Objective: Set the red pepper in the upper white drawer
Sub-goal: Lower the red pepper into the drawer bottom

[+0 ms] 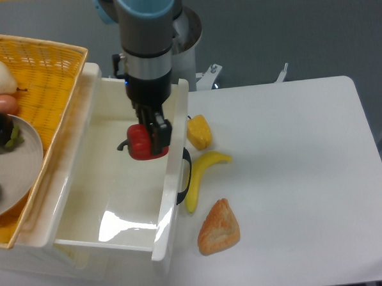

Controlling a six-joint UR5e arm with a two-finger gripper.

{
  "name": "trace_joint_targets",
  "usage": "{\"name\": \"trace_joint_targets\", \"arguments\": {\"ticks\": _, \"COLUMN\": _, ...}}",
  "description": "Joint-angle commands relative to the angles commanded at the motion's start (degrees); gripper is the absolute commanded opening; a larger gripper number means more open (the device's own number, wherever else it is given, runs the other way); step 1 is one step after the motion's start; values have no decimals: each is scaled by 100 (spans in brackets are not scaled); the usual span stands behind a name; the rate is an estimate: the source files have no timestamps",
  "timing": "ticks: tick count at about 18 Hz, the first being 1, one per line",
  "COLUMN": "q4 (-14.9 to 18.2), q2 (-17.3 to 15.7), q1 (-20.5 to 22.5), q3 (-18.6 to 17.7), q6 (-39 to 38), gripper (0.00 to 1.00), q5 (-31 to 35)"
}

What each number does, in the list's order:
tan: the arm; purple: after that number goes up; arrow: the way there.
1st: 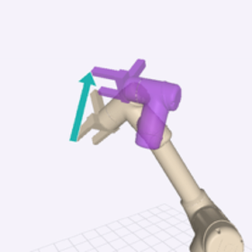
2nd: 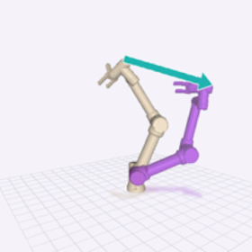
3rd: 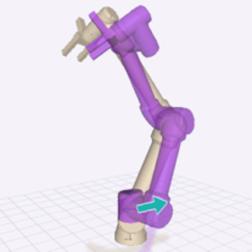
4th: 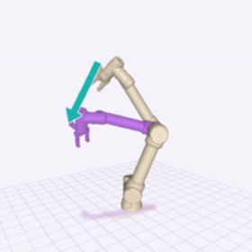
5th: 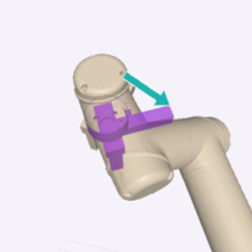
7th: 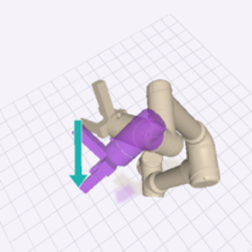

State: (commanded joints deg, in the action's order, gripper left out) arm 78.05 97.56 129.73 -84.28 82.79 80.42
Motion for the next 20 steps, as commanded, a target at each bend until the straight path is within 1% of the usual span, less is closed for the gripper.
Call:
{"name": "trace_joint_targets", "arguments": {"ticks": 5, "q4": -62, "q2": 88, "q1": -9, "q3": -194, "q6": 237, "gripper": 20, "q5": 0}}
{"name": "trace_joint_targets", "arguments": {"ticks": 9, "q4": -132, "q2": 202, "q1": -18, "q3": -229, "q6": 255, "gripper": 20, "q5": 0}}
{"name": "trace_joint_targets", "arguments": {"ticks": 11, "q4": -141, "q2": 290, "q1": -114, "q3": -238, "q6": 264, "gripper": 21, "q5": 9}}
{"name": "trace_joint_targets", "arguments": {"ticks": 16, "q4": -141, "q2": 378, "q1": -141, "q3": -308, "q6": 255, "gripper": 23, "q5": 9}}
{"name": "trace_joint_targets", "arguments": {"ticks": 18, "q4": -141, "q2": 404, "q1": -255, "q3": -361, "q6": 264, "gripper": 23, "q5": 9}}
{"name": "trace_joint_targets", "arguments": {"ticks": 20, "q4": -141, "q2": 439, "q1": -282, "q3": -361, "q6": 264, "gripper": 25, "q5": 17}}
